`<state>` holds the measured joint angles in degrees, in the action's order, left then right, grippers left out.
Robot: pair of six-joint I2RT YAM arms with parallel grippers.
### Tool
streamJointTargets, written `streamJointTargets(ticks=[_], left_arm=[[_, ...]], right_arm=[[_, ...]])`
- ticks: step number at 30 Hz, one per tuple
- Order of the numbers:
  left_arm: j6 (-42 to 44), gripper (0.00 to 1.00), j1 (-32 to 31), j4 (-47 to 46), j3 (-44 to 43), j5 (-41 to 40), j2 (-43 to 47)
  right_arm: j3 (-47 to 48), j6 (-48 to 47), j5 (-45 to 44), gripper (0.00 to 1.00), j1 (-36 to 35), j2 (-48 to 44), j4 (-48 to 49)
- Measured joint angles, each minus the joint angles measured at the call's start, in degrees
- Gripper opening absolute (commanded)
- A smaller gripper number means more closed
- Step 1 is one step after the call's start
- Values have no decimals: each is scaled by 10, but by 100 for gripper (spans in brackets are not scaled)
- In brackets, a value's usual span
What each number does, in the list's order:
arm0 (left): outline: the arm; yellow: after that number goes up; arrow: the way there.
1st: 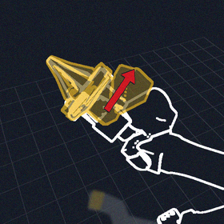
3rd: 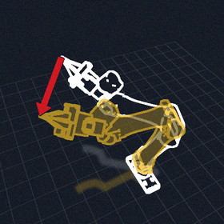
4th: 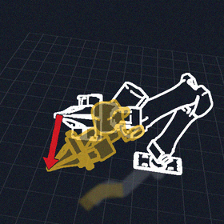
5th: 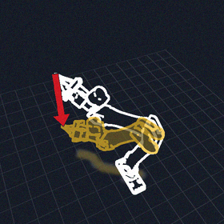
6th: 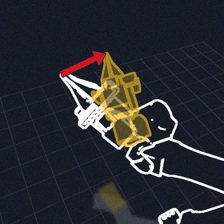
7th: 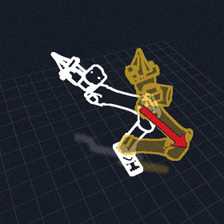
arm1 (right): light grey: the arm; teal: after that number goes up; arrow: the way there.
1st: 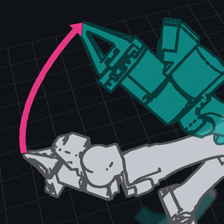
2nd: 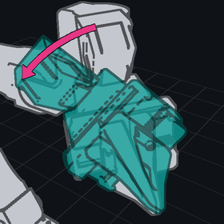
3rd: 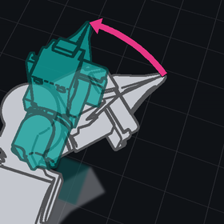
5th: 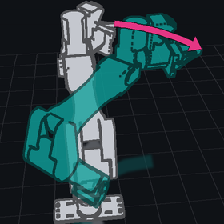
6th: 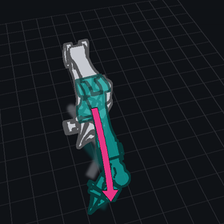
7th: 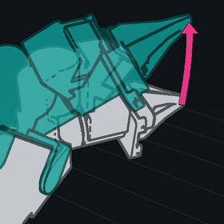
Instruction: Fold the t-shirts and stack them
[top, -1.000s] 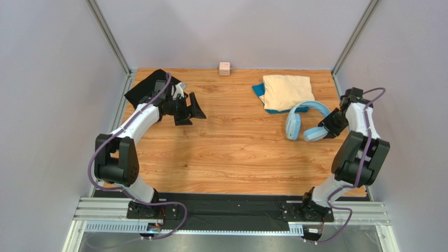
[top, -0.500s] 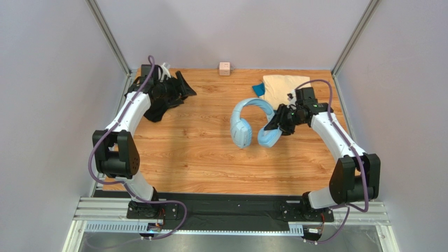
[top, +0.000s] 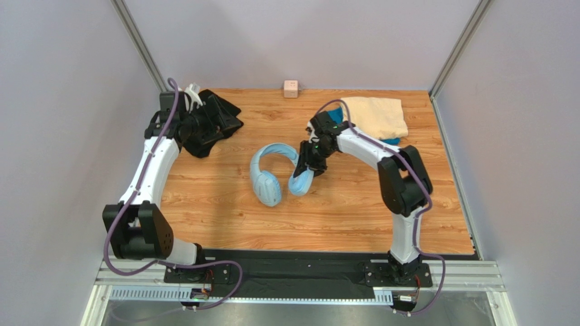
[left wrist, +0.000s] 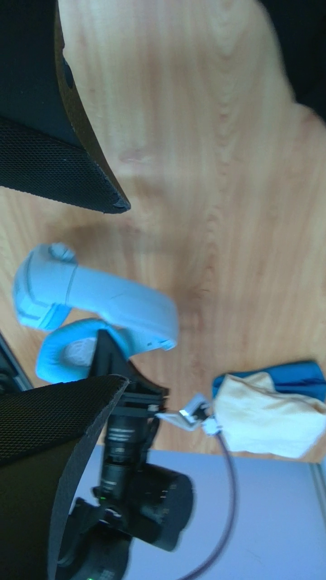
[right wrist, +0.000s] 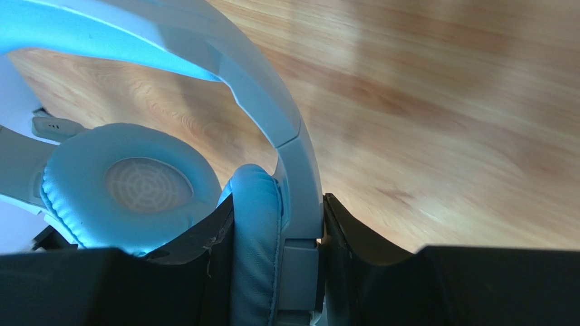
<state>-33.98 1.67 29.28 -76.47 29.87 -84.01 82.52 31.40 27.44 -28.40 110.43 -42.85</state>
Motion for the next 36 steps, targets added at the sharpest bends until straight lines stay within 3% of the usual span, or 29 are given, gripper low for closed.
streamJointTargets(ticks=[10, 22, 26, 29, 33, 36], left_arm=[[72, 95, -2, 55, 193, -15, 125], [136, 96, -2, 83, 260, -30, 137], [140, 96, -2, 80, 277, -30, 135], [142, 96, -2, 72, 294, -32, 135], [142, 95, -2, 59, 306, -35, 135], [144, 95, -2, 46, 306, -39, 131]], right_arm=[[195, -11, -26, 0, -85, 149, -79], [287, -15, -35, 4, -97, 238, -135], [303, -14, -36, 22, -107, 247, -139], [313, -14, -33, 24, -121, 254, -139], [313, -14, -30, 47, -134, 254, -141], [313, -17, -23, 53, -138, 254, -142]])
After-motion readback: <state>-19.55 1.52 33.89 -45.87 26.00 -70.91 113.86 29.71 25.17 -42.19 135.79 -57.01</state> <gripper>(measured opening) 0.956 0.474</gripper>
